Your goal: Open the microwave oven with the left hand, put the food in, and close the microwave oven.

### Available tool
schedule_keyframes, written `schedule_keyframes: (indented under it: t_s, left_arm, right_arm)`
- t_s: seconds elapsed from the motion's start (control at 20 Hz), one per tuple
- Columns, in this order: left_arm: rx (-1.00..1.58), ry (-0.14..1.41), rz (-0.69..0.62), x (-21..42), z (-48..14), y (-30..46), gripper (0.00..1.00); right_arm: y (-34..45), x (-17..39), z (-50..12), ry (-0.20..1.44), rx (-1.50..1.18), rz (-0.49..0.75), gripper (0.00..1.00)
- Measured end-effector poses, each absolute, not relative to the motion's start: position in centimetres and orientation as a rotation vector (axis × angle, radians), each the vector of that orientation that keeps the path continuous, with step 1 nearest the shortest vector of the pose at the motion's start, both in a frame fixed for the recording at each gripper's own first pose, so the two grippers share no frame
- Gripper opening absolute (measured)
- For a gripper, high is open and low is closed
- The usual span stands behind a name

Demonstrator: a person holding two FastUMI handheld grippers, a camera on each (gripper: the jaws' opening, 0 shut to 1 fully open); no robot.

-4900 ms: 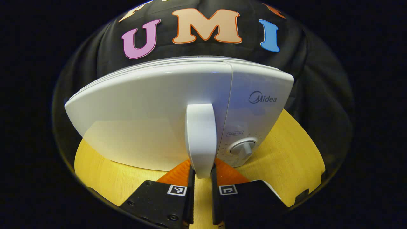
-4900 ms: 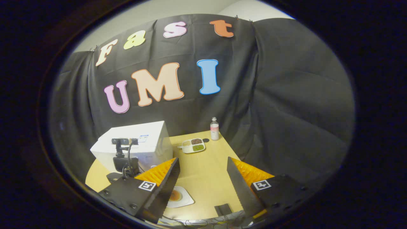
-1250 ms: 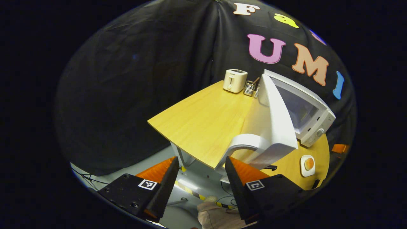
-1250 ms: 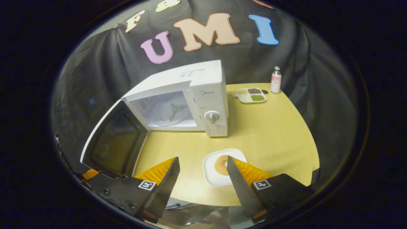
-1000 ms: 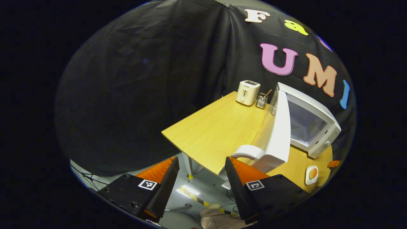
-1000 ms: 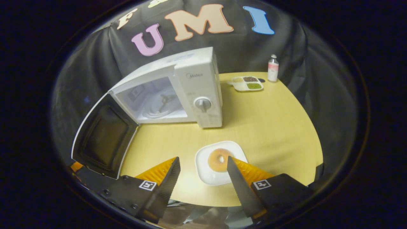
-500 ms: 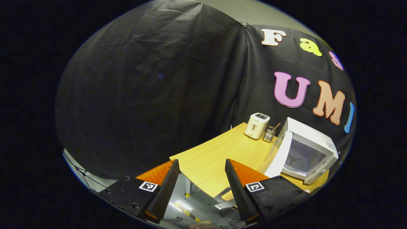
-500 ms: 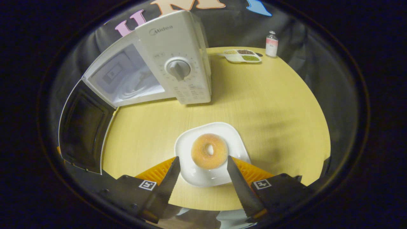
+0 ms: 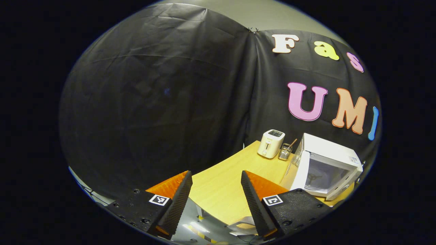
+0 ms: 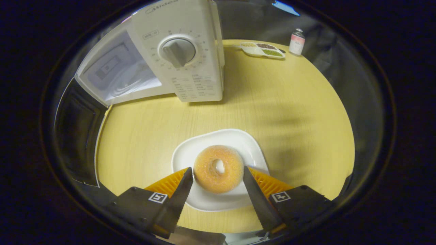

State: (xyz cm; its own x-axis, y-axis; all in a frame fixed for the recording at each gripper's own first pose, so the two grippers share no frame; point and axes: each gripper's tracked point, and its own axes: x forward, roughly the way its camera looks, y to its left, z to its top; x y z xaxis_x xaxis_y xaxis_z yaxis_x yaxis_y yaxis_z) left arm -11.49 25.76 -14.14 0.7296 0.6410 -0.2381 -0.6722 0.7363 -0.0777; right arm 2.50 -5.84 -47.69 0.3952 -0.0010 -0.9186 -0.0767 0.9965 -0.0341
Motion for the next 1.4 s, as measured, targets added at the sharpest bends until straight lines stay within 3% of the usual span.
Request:
schedule_keyframes:
  t_s: [0.05, 0.25, 0.3, 0.35, 0.55, 0.95, 1.4]
  left_arm:
    - [-0.165, 0.203, 0.720, -11.2, -14.2, 25.7, 0.84]
    - [-0.176, 0.218, 0.695, -10.1, -15.0, 25.9, 0.84]
    - [-0.181, 0.221, 0.686, -9.9, -15.1, 25.8, 0.84]
    - [-0.185, 0.224, 0.677, -9.6, -15.3, 25.8, 0.84]
    - [-0.192, 0.240, 0.642, -8.7, -16.1, 25.8, 0.84]
    - [-0.197, 0.276, 0.556, -7.0, -17.6, 26.1, 0.84]
    - [-0.195, 0.347, 0.500, -6.9, -20.2, 26.6, 0.85]
  right_arm:
    - [-5.9, 2.5, -47.6, 1.161, -0.082, 0.041, 0.94]
    - [-5.7, 2.6, -47.5, 1.151, -0.073, 0.014, 0.75]
    - [-5.7, 2.6, -47.4, 1.146, -0.068, 0.009, 0.75]
    - [-5.5, 2.5, -47.1, 1.137, -0.055, 0.001, 0.81]
    - [-3.6, 2.1, -45.1, 1.090, 0.084, -0.027, 0.81]
    - [7.3, 0.8, -41.3, 1.036, 0.559, 0.030, 0.81]
    - [16.9, 3.1, -39.1, 0.859, 0.802, 0.103, 0.80]
